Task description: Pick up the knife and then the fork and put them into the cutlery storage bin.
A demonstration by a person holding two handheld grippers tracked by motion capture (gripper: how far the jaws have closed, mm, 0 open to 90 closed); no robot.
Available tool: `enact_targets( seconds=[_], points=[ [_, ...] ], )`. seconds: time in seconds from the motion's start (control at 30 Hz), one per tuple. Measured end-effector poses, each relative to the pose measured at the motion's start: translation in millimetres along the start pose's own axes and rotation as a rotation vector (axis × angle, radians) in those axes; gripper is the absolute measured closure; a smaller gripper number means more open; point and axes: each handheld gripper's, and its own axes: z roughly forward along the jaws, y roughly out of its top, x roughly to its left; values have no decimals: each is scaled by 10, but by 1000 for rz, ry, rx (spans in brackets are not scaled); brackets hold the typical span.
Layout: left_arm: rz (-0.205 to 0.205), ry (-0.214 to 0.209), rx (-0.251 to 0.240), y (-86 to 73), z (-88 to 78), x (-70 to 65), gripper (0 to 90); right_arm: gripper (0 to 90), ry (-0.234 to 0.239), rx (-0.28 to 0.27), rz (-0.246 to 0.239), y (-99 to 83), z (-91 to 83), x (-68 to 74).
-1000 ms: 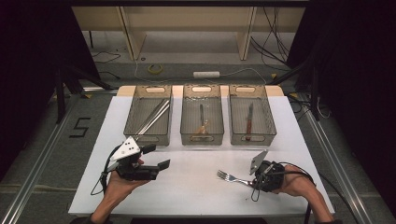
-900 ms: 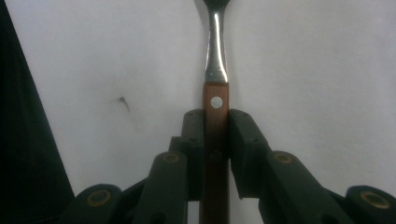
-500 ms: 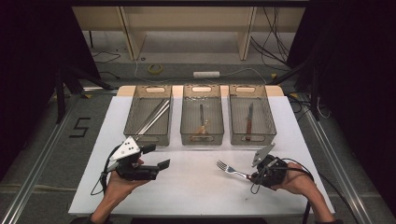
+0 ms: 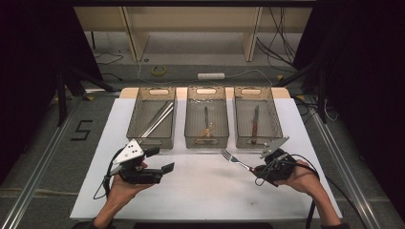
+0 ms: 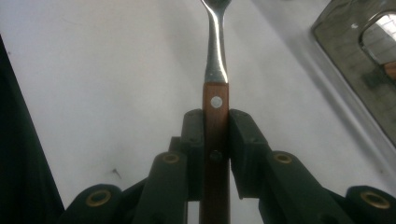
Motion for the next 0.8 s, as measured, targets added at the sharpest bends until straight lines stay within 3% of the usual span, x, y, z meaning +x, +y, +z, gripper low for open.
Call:
enact_targets(
  seconds=[0.57,0.8],
  points=[
    [-3,6,-5,0,-7,13,178,774,-17,-54,46,109,-81,-147],
    [-7,9,-9,0,-11,17,177,774,-41,-109,66,196,-180,-260]
  ],
)
